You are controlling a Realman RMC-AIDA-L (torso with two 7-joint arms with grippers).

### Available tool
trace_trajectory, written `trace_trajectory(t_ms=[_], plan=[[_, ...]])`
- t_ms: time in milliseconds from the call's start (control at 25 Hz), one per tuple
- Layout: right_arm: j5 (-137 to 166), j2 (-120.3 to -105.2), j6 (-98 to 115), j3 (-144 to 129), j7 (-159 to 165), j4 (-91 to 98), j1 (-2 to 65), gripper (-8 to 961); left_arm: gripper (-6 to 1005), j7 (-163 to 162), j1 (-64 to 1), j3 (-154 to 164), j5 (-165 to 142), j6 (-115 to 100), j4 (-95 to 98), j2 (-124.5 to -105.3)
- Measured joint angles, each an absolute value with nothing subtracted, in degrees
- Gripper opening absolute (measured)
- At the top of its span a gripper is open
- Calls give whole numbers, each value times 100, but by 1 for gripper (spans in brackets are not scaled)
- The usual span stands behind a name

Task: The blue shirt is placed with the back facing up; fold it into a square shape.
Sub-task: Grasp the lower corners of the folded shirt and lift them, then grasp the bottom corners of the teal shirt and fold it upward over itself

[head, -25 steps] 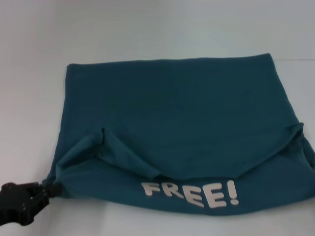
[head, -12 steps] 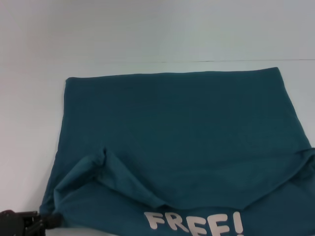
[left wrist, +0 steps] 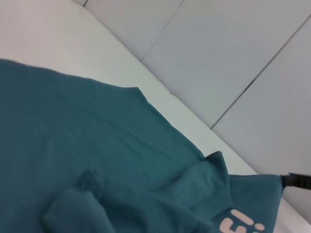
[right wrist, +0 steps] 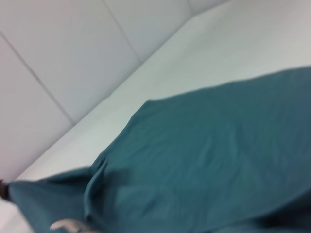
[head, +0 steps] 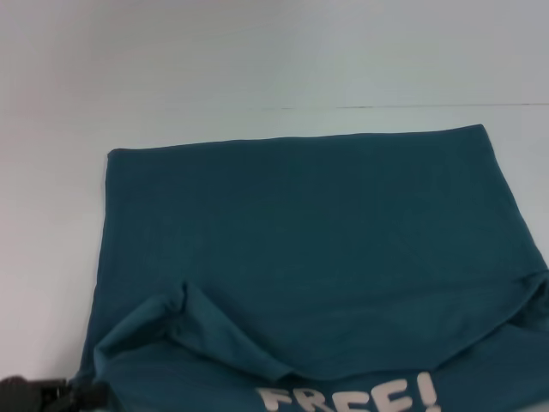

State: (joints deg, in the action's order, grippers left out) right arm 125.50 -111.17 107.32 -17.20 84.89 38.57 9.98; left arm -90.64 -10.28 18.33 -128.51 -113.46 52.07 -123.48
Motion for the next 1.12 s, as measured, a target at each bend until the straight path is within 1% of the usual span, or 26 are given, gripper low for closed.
trace_trajectory(t_ms=[160,240,440,480,600,720,960,1120], plan=[[12531,-11117,10535,-1349,8534,3838,1340,60,86,-9136,-1393,1829,-12798,-11081,5098,-12264],[12528,-11133,10355,-1159,8546,3801,1571,63,87,-9146,-1685,1828,-12784,-10818,4926,-12196],[12519,-11203,9760,-868,8637,3733,2101,72,89,-9284,-2501,1830,-12792,-9853,4372,-11941],[12516,-11205,9583,-852,8680,3679,2191,73,90,-9347,-2679,1830,-12788,-9613,4284,-11881],[12479,-11204,8952,-836,8802,3470,2494,78,91,-9501,-3040,1838,-12786,-9092,4159,-11777],[12442,-11205,8233,-860,8841,3235,2810,83,92,-9619,-3323,1866,-12785,-8560,4126,-11743],[12435,-11218,6962,-958,8834,2899,3441,93,95,-9679,-3777,1876,-12760,-7135,3825,-11768],[12435,-11266,6185,-1045,8803,2807,3814,100,96,-9551,-4087,1932,-12736,-6166,3475,-11782]])
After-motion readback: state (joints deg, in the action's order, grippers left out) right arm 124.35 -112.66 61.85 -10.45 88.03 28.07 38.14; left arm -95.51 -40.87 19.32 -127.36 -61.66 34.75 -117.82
